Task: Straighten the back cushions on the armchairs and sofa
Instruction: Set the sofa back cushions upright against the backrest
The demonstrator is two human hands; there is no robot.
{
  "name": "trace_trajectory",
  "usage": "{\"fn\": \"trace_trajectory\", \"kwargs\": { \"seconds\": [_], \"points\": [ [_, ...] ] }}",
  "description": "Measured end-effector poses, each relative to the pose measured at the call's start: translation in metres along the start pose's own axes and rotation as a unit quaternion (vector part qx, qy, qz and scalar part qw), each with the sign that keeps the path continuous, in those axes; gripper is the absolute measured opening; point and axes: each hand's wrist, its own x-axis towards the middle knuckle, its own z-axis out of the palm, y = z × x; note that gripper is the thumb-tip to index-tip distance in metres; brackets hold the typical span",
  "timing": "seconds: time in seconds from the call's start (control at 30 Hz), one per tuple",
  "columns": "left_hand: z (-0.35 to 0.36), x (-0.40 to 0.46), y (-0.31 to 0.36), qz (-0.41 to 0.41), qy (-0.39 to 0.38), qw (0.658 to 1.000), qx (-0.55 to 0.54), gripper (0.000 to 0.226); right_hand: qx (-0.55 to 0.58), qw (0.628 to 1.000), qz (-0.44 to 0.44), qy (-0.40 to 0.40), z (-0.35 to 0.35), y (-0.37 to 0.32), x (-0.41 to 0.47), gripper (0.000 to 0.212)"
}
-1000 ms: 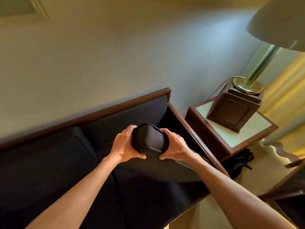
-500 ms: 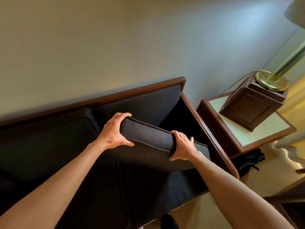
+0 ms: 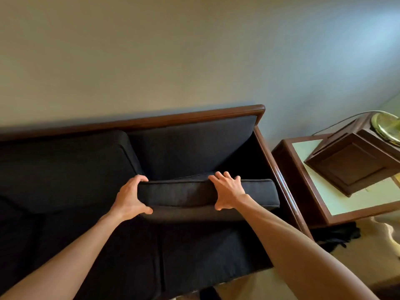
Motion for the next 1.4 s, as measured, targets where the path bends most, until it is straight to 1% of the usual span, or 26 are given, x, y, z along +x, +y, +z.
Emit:
{"fn": "trace_trajectory", "kwargs": {
  "seconds": [0.1,0.17,0.2,0.23,0.3,0.37,0.4,0.5,0.53,0.7,0.83,1.03,1.27,1.4],
  "points": [
    [0.01,0.01,-0.002,-0.038,-0.062,0.996,0.058,0.093,-0.005,1.0,-0.024,0.003,0.01,0.003,0.01,0.108],
    [0.013,0.021,0.008,-0.046,-0.083,0.985,0.143,0.102,0.013,0.999,-0.037,0.014,0.01,0.013,0.015,0.113],
    [0.017,0.028,0.017,-0.044,-0.096,0.974,0.201,0.11,0.023,0.999,-0.045,0.018,0.01,0.02,0.017,0.115],
    [0.022,0.034,0.028,-0.037,-0.11,0.96,0.255,0.121,0.027,0.998,-0.053,0.018,0.011,0.028,0.018,0.119],
    [0.036,0.045,0.047,-0.011,-0.119,0.939,0.323,0.135,0.002,0.998,-0.062,0.01,0.012,0.044,0.019,0.131],
    [0.051,0.05,0.058,0.02,-0.114,0.93,0.349,0.137,-0.044,0.998,-0.051,0.003,0.016,0.055,0.018,0.141],
    [0.057,0.053,0.061,0.033,-0.106,0.928,0.355,0.133,-0.058,0.998,-0.04,0.005,0.019,0.06,0.018,0.14],
    [0.058,0.067,0.062,0.052,-0.076,0.931,0.354,0.119,-0.054,0.998,-0.021,0.005,0.014,0.071,0.027,0.12],
    [0.054,0.074,0.062,0.055,-0.071,0.934,0.347,0.116,-0.05,0.998,-0.023,0.004,0.008,0.074,0.033,0.117],
    [0.035,0.108,0.072,0.044,-0.046,0.943,0.326,0.107,-0.045,0.998,-0.041,0.01,-0.024,0.092,0.076,0.114],
    [0.028,0.138,0.089,0.018,-0.045,0.947,0.318,0.102,-0.052,0.998,-0.039,0.011,-0.04,0.108,0.11,0.106],
    [0.028,0.173,0.101,0.021,-0.031,0.948,0.316,0.103,-0.067,0.997,-0.037,0.024,-0.052,0.13,0.142,0.109],
    [0.038,0.191,0.099,0.025,-0.03,0.946,0.322,0.104,-0.059,0.997,-0.048,0.03,-0.048,0.147,0.158,0.109],
    [0.034,0.201,0.101,0.016,-0.051,0.945,0.322,0.109,-0.048,0.997,-0.055,0.026,-0.049,0.151,0.168,0.114]
  ]
}}
